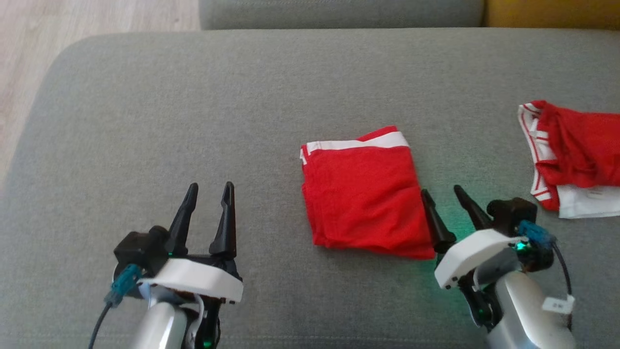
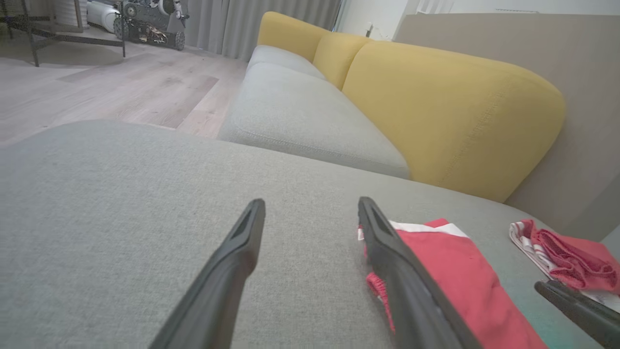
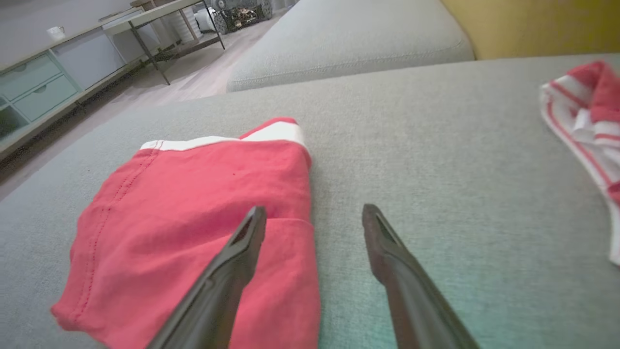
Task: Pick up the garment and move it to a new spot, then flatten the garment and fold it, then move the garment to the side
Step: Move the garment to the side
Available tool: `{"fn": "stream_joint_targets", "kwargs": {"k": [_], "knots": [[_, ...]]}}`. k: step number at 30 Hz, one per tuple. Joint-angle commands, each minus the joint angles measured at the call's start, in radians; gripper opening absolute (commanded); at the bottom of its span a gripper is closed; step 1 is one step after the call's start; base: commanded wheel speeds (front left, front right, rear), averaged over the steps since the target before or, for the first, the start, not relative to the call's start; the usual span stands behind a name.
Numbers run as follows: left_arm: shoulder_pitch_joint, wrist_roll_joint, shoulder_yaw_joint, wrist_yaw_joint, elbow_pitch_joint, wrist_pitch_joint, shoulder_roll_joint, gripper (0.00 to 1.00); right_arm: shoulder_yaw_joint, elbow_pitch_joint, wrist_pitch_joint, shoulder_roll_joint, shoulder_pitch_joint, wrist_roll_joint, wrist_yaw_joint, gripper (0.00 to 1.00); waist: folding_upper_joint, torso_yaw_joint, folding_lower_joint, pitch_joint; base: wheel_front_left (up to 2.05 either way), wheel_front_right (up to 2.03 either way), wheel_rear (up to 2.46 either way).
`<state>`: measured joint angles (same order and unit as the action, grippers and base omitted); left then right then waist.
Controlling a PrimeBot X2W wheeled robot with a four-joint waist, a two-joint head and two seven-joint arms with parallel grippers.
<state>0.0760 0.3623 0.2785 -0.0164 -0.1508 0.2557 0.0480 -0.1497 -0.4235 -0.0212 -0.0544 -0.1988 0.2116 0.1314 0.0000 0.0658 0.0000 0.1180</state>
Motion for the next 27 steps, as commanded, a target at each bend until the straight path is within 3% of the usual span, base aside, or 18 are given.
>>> {"fn": "stream_joint_targets", "kwargs": {"k": [1,16,17,18,21,27], "knots": [[0.050,-0.007,-0.027,0.004,0.027,0.006,0.002,1.00,-0.030,0.008,0.006,0.004,-0.042,0.021,-0.001,1.00,0.0000,0.014,0.0000,0.013,0.00,0.00,0.00],[0.080,-0.009,-0.013,0.005,0.013,0.006,0.002,1.00,-0.160,-0.298,0.005,0.004,-0.207,0.150,-0.001,1.00,0.0000,0.053,0.0000,0.051,0.00,0.00,0.00],[0.080,-0.009,-0.014,0.005,0.013,0.006,0.002,1.00,-0.170,-0.314,0.001,0.004,-0.214,0.145,-0.001,0.57,0.0000,0.052,0.0000,0.052,0.00,0.00,0.00],[0.081,-0.010,-0.014,0.005,0.013,0.006,0.002,1.00,-0.179,-0.328,-0.005,0.004,-0.223,0.133,-0.001,0.00,0.0000,0.051,0.0000,0.054,0.00,0.00,0.00],[0.085,-0.011,-0.016,0.004,0.012,0.006,0.002,1.00,-0.188,-0.366,-0.036,0.004,-0.246,0.086,-0.001,0.00,0.0000,0.046,0.0000,0.055,0.00,0.00,0.00],[0.088,-0.011,-0.023,0.001,0.018,0.006,0.002,1.00,-0.179,-0.407,-0.126,-0.034,-0.294,-0.117,-0.001,0.00,0.0000,0.016,0.0000,0.056,0.00,0.00,0.00]]}}
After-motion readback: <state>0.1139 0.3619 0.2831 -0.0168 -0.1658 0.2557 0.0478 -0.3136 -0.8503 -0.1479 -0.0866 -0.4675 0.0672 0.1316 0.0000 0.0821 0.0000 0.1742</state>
